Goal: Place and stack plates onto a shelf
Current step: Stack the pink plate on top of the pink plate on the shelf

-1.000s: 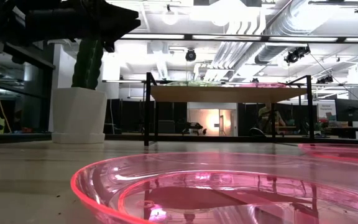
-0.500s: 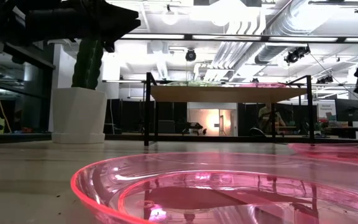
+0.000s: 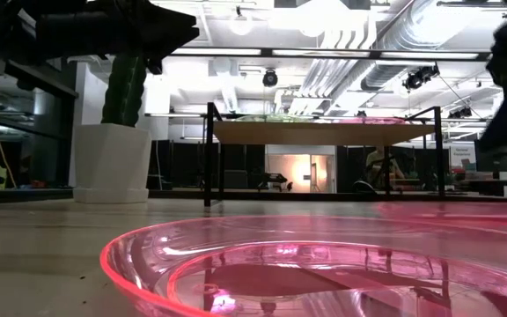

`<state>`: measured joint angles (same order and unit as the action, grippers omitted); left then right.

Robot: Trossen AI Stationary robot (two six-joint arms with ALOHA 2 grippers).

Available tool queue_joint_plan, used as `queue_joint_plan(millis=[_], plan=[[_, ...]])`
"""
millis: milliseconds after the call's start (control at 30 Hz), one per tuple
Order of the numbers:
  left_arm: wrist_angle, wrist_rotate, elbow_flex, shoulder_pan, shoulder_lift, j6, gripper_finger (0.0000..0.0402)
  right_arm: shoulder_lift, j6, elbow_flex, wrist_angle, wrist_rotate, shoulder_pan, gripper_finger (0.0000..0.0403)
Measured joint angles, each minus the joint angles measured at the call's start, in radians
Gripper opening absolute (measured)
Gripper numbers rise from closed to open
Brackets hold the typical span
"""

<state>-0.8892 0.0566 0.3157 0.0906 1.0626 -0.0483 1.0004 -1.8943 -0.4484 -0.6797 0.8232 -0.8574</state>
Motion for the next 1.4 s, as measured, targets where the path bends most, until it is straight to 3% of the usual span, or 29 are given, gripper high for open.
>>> queue_joint_plan(millis=[100, 267, 467, 600, 767, 933, 1033, 1267, 1400], plan=[[-0.004, 0.0, 0.0, 0.0, 0.0, 0.0, 0.0113, -0.042, 0.051, -0.001, 0.015, 0.015, 0.008, 0.0], [-0.005, 0.0, 0.0, 0.0, 0.0, 0.0, 0.0113, -0.044, 0.055, -0.001, -0.062, -0.053, 0.05, 0.0], [-0.004, 0.0, 0.0, 0.0, 0.0, -0.001, 0.0113, 0.031, 0.068, -0.001, -0.037, -0.102, 0.073, 0.0003], [-0.001, 0.0, 0.0, 0.0, 0.0, -0.002, 0.0113, 0.113, 0.063, 0.0, 0.006, -0.125, 0.072, 0.0032], [-0.001, 0.0, 0.0, 0.0, 0.0, -0.003, 0.0113, 0.206, 0.062, 0.069, 0.168, -0.13, 0.074, 0.0103], [-0.001, 0.0, 0.0, 0.0, 0.0, -0.003, 0.0113, 0.222, 0.044, 0.126, 0.213, -0.031, 0.074, 0.0153], [-0.001, 0.0, 0.0, 0.0, 0.0, -0.003, 0.0113, 0.223, 0.044, 0.172, 0.282, -0.011, 0.074, 0.0162], [-0.002, 0.0, 0.0, 0.0, 0.0, -0.003, 0.0113, 0.222, 0.185, 0.328, 0.697, 0.053, 0.074, 0.0161], [-0.002, 0.0, 0.0, 0.0, 0.0, -0.002, 0.0113, 0.223, 0.232, 0.326, 0.728, 0.024, 0.086, 0.0161]])
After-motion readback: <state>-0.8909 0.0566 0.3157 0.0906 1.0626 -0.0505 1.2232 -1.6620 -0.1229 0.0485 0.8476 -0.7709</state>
